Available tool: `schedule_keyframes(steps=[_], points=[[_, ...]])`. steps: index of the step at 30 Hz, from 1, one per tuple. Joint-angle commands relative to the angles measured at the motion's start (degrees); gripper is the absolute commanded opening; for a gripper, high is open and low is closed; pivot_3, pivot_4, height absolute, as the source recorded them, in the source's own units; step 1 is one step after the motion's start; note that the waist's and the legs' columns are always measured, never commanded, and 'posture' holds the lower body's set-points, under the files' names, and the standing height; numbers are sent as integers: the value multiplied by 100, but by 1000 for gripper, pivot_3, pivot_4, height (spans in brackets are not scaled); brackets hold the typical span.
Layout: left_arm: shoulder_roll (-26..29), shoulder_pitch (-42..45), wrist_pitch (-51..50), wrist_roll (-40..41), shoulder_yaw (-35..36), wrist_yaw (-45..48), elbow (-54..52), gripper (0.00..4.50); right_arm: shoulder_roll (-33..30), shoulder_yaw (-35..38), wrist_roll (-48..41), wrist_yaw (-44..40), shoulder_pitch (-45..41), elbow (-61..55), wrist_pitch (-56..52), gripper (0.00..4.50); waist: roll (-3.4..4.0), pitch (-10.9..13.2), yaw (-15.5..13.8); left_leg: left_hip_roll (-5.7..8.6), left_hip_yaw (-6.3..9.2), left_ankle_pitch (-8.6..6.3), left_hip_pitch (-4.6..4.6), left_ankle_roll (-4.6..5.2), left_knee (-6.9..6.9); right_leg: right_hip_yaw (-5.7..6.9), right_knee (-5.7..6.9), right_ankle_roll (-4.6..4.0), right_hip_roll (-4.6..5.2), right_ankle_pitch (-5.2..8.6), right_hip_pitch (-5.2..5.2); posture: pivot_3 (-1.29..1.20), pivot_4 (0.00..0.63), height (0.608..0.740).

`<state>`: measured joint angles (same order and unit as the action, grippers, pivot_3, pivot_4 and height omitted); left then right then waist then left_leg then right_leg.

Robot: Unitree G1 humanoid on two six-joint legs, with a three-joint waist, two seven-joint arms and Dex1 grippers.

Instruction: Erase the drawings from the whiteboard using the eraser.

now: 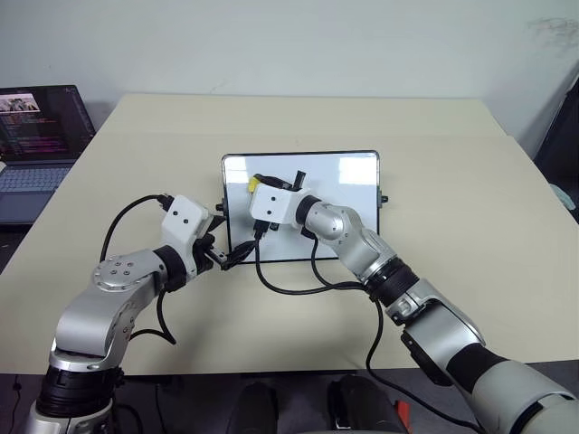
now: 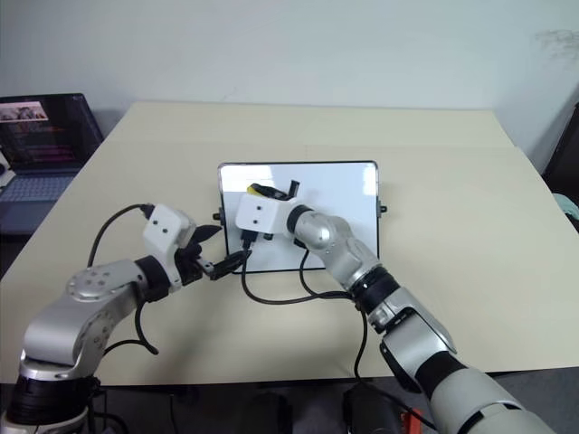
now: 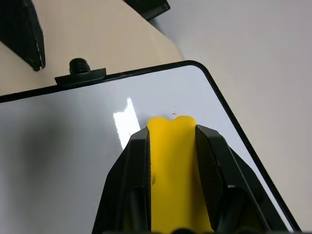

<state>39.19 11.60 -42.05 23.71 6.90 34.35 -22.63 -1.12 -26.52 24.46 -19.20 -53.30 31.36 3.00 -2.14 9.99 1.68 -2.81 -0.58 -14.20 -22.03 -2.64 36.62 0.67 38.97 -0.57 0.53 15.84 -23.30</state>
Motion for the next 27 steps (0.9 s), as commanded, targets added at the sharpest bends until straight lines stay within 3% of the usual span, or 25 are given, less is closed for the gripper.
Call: schedule_keyframes(steps=[1,7,11,19,27], points=[[19,89,112,-10,70,5,-97,4500,150,386,-666,-470,251,-623,-403,979,0,0,-2,-1,2,0,-1,0,-1,1,-1,-1,0,-1,0,0,150,740],[-34,28,329,82,91,158,-165,4500,468,1229,-2720,-1500,1092,-2908,-2255,978,2,1,-3,-2,7,-4,-32,-4,0,6,-4,-3,2,-1,-19,0,150,740],[2,-45,522,193,39,452,-294,4500,-86,1496,-3319,-1814,1691,-4298,-2980,977,2,1,-12,0,14,-5,-52,-6,2,12,-6,0,4,0,-33,0,150,740],[19,-114,705,224,-101,755,-345,4500,-1935,1245,-2885,-2019,3284,-5606,-2888,977,2,2,-27,12,11,-7,-55,-4,3,15,-12,16,12,11,-32,0,150,740],[-22,77,734,-5,-329,679,-40,4500,-2523,824,-1878,-1650,3689,-5399,-1792,977,1,4,-3,8,8,-7,-38,-4,3,8,-4,32,-38,22,-32,0,150,740]])
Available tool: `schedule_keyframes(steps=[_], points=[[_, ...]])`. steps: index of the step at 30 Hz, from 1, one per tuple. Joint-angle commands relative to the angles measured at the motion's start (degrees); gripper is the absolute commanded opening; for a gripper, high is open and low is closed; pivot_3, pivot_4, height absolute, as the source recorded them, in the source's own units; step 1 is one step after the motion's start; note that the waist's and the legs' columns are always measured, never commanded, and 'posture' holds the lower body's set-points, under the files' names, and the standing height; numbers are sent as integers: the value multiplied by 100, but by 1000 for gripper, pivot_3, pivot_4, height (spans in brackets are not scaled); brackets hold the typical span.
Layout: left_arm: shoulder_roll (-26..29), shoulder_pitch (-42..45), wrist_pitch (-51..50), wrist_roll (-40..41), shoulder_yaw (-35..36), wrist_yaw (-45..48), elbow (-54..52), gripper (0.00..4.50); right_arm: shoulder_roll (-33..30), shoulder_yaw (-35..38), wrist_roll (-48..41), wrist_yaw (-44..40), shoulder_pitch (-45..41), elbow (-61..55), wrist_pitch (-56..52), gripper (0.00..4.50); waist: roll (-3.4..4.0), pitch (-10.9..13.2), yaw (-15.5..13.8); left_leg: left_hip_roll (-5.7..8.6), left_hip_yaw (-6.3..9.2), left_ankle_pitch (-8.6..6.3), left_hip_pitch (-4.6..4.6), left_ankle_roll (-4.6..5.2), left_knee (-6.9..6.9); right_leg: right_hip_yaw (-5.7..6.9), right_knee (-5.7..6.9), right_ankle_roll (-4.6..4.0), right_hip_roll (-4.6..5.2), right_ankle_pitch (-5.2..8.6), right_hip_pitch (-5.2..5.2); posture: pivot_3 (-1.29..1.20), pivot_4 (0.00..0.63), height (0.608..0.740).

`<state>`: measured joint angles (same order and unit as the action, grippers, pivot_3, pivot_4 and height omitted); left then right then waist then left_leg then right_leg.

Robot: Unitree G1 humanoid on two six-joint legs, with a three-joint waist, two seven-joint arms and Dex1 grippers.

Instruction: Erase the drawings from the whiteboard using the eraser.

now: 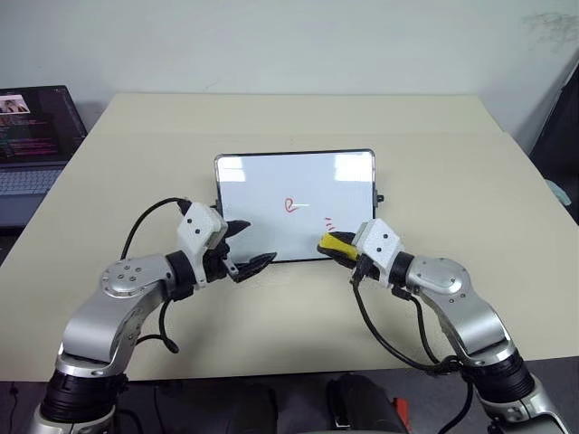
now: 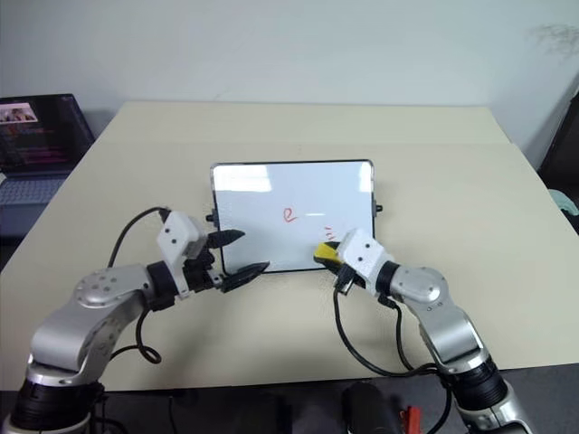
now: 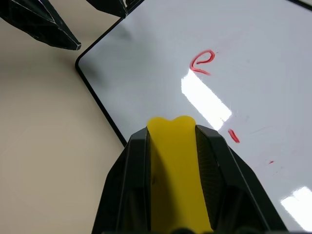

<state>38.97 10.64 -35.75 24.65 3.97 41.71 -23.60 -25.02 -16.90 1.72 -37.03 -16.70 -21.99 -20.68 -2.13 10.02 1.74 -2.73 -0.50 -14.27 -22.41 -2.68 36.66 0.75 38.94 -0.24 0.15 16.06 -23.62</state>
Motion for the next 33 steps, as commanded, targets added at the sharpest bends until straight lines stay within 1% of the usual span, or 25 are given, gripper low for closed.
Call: schedule_keyframes(steps=[1,5,8,12,14,15,18,20,23,26,29,33], points=[[-6,204,107,-112,-67,-43,86,4500,-163,-192,486,145,22,0,706,977,0,0,-11,0,0,0,0,0,0,1,0,0,-1,0,0,0,150,740],[-9,296,103,-223,-144,-69,236,4500,54,-254,639,362,-161,254,1115,977,-1,0,-8,4,-9,0,-3,-1,5,-7,-1,0,0,0,1,0,150,740],[-15,357,83,-283,-168,-108,351,4500,438,-343,950,727,-648,678,1401,977,-2,1,11,2,-9,-1,-3,-2,10,-8,2,0,0,0,1,0,150,740],[-26,400,76,-296,-213,-98,385,4500,886,-519,1262,968,-1311,1394,1460,977,-1,1,2,-1,-5,0,-1,-2,11,-5,4,-1,-2,-1,1,0,150,740],[-35,410,65,-296,-227,-92,380,4500,1010,-568,1409,1065,-1595,1753,1540,977,-1,1,-8,0,-4,0,-3,-2,12,-5,4,-6,-1,-3,0,0,150,740],[-35,415,65,-300,-235,-85,380,4500,1089,-599,1490,1104,-1798,1996,1542,977,-1,0,-10,0,-6,0,-5,-3,12,-6,3,-26,0,-15,1,0,150,740],[-40,432,63,-307,-251,-77,385,4500,1288,-654,1709,1261,-2335,2668,1538,977,-1,1,-9,1,-6,-1,-11,-3,18,-6,2,-29,6,-16,0,0,150,740],[-42,441,62,-310,-257,-70,387,4500,1389,-621,1792,1410,-2535,2982,1506,977,-1,0,-9,1,-5,-1,-13,-3,19,-6,3,-29,9,-17,0,0,150,740],[-48,442,56,-310,-266,-67,374,4500,1427,-612,1904,1476,-2674,3305,1362,977,-2,0,-17,0,-1,-1,-15,-3,19,-3,3,-30,10,-17,0,0,150,740],[-52,445,51,-309,-271,-66,366,4500,1343,-686,1967,1272,-2651,3434,1170,977,-1,0,-18,-1,-1,-1,-15,-3,19,-3,4,-31,13,-17,0,0,150,740],[-54,444,58,-308,-265,-64,372,4500,1186,-826,2028,901,-2485,3425,988,977,-2,0,-23,-2,1,-1,-8,-3,25,-1,9,-30,15,-18,5,0,150,740],[-65,456,67,-299,-277,-44,385,4500,976,-1082,2140,472,-2327,3367,918,977,-4,-4,-19,0,-1,-2,38,-2,24,-2,8,-28,15,-16,44,0,150,740]])
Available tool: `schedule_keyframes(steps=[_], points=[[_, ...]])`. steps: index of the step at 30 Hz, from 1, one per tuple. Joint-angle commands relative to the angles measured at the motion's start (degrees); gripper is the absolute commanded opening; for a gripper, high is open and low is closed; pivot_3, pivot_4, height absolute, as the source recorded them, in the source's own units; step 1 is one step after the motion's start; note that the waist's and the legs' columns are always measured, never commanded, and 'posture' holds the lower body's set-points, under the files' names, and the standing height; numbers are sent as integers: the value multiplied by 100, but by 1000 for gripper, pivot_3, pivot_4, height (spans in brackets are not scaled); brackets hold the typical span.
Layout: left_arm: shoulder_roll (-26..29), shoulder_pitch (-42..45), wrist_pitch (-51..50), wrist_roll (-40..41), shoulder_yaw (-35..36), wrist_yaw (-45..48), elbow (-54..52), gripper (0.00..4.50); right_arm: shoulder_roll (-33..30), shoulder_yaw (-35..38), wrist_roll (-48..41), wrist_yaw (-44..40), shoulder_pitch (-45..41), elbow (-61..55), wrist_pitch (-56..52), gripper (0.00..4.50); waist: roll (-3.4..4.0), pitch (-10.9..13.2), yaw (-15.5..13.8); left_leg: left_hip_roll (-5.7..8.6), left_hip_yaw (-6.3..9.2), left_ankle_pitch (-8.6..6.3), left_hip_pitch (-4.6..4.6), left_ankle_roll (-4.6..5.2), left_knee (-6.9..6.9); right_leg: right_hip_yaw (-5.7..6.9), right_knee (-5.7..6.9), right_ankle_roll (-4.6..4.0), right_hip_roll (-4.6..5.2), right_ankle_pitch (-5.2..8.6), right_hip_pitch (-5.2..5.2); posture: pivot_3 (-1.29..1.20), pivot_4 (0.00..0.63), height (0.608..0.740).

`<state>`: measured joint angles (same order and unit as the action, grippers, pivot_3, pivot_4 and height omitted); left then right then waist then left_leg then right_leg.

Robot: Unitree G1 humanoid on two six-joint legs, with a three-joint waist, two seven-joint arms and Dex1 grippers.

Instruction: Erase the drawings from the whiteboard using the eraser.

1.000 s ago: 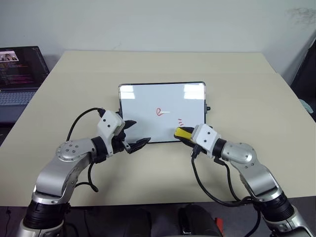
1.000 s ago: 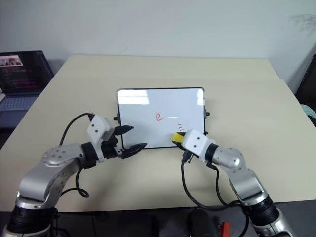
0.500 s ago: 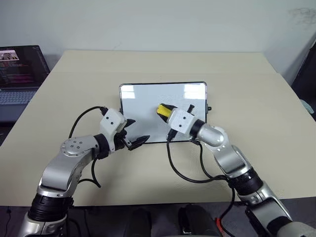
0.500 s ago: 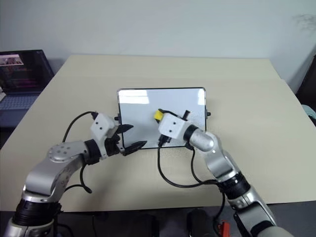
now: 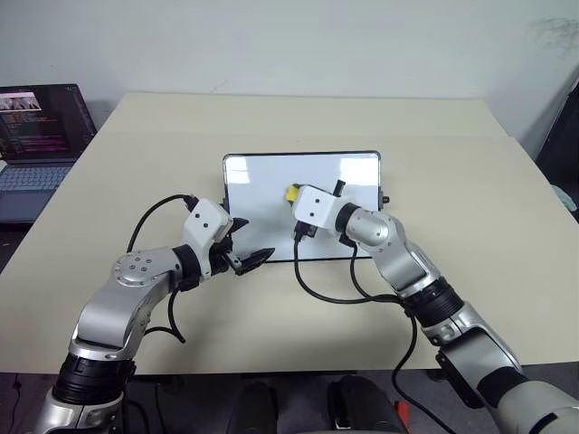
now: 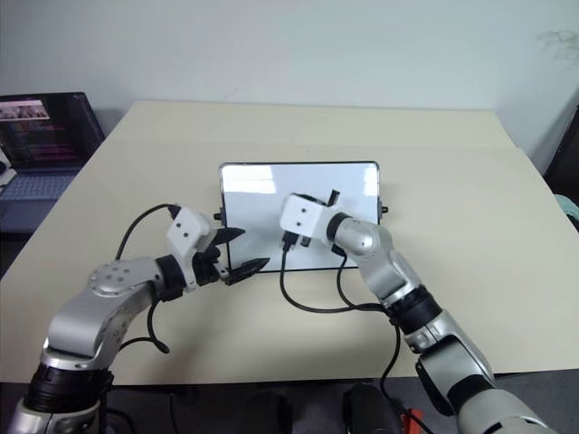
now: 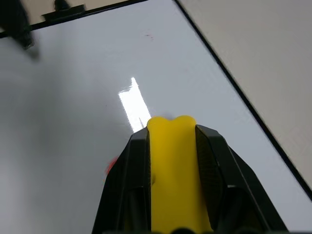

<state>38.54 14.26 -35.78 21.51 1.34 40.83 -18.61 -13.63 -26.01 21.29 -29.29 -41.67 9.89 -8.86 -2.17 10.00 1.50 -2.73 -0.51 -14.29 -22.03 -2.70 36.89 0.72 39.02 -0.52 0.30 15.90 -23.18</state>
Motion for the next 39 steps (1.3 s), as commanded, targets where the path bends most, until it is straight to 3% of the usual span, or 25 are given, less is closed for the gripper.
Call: schedule_keyframes(steps=[1,4,14,27,39], points=[[-28,105,73,16,-25,50,-105,4500,-186,-219,213,-355,169,163,-253,977,0,-1,10,0,-5,0,10,0,-1,-4,1,4,0,3,5,0,150,740],[-42,131,88,3,-47,57,-75,4500,-203,-283,282,-370,146,152,-213,977,0,-1,14,0,-6,2,15,2,0,-5,3,9,-5,4,5,0,150,740],[-54,109,107,-20,-57,81,-56,4500,38,318,411,1016,-344,493,31,977,0,-1,-2,-1,-4,13,12,9,4,-6,7,5,-14,-10,1,0,150,740],[-65,105,86,-7,-31,74,-81,4500,-228,-389,391,-635,253,169,-151,977,-2,-4,17,-3,-10,12,22,11,0,-11,8,6,-14,-10,3,0,150,740],[-57,80,64,12,-27,86,-113,4500,7,213,608,973,-253,472,109,976,-2,-4,-8,-2,-7,14,13,11,2,-9,3,9,-14,-14,1,0,150,740]])
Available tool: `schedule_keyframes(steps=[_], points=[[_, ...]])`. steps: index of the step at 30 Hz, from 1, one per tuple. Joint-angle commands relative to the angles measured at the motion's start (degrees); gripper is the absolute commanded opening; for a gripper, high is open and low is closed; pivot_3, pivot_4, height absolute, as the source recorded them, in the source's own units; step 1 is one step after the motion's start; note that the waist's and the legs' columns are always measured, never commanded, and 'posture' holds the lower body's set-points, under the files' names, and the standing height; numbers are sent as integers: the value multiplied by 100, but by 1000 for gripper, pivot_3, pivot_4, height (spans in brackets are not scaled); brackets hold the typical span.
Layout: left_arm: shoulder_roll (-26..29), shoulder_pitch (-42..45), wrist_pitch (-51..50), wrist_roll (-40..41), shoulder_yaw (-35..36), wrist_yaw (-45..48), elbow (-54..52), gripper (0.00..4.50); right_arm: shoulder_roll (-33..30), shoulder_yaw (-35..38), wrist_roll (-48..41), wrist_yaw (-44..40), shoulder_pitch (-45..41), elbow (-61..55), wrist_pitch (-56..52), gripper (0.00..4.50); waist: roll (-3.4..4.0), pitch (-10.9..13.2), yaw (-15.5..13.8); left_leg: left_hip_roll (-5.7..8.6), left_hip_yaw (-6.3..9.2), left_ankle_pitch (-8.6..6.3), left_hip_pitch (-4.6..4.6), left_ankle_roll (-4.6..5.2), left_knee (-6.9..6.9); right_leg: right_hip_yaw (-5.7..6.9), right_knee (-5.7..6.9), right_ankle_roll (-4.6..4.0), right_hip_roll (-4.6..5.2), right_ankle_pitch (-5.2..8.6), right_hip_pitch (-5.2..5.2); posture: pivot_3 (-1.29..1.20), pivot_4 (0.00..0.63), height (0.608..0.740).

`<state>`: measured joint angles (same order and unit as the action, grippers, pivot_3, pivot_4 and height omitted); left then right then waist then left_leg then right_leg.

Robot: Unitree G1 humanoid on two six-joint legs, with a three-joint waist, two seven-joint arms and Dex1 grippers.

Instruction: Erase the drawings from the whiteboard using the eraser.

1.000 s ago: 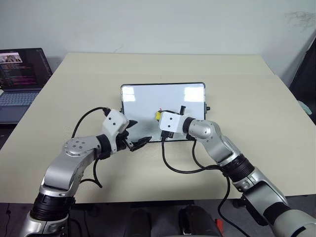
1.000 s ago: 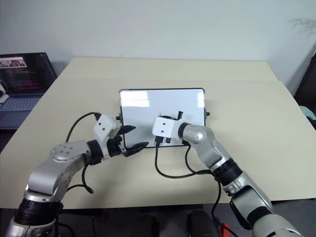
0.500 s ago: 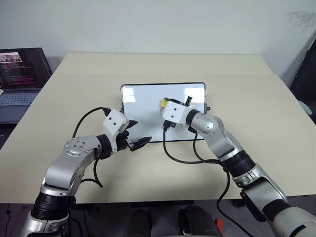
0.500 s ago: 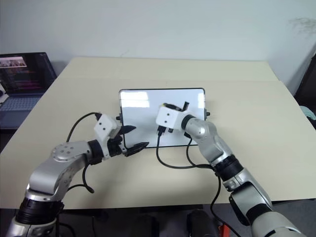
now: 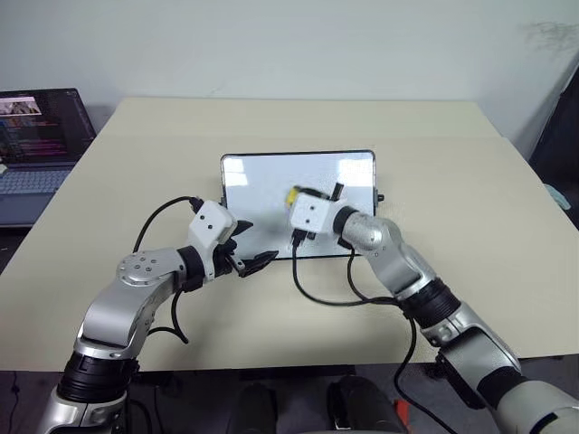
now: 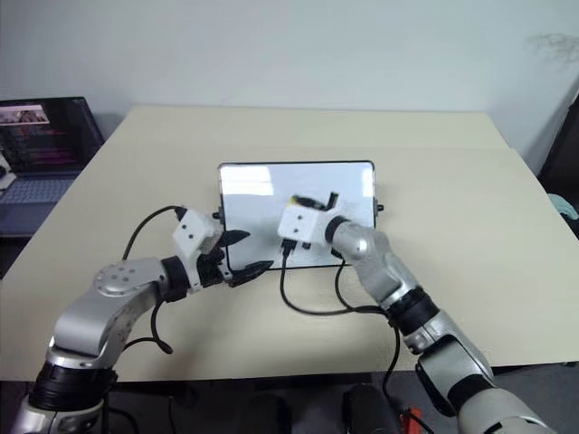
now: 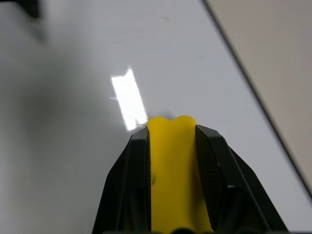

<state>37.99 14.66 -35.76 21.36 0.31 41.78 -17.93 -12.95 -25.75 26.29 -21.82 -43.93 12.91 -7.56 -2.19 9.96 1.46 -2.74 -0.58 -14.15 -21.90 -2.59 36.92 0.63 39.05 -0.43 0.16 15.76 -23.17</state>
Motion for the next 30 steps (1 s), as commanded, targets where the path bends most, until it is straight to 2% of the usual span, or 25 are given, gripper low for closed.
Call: schedule_keyframes(steps=[1,6,11,14,16,21,25,30], points=[[-4,39,60,28,76,-10,-185,4500,-62,182,92,196,-11,190,-43,976,0,0,-3,0,0,0,-2,0,-1,0,-4,0,0,0,0,0,150,740],[-11,23,46,39,84,-26,-215,4500,-140,107,17,-165,173,194,-218,976,0,0,6,-1,-6,-2,-5,0,-4,-5,-8,0,4,1,-2,0,150,740],[-21,17,33,45,79,-38,-219,4500,-327,-201,-34,-1082,495,-20,-531,976,-2,-3,9,-1,-5,-1,2,0,-3,-3,-6,1,4,1,2,0,150,740],[-32,27,29,45,64,-40,-215,4500,-359,-269,-3,-1324,574,-125,-617,976,-3,-6,17,-1,-6,-1,9,1,-3,-4,-2,1,3,1,4,0,150,740],[-36,32,25,45,61,-41,-217,4500,-335,-243,41,-1310,571,-153,-616,976,-3,-6,18,-1,-4,0,13,2,-2,-3,1,1,2,0,6,0,150,740],[-48,29,11,54,48,-40,-229,4500,-194,75,214,-355,216,86,-362,976,-2,-5,19,-1,-3,3,14,7,-1,-3,3,4,0,-5,4,0,150,740],[-62,19,2,54,45,-41,-240,4500,-205,180,191,18,47,223,-281,976,-2,-5,2,-1,-1,5,9,8,-1,-3,1,3,0,-8,2,0,150,740],[-77,1,-7,54,44,-47,-261,4500,-324,251,108,-9,74,292,-336,976,-2,-5,1,-1,-5,5,-1,8,-3,-6,-8,3,4,-8,-1,0,150,740]])
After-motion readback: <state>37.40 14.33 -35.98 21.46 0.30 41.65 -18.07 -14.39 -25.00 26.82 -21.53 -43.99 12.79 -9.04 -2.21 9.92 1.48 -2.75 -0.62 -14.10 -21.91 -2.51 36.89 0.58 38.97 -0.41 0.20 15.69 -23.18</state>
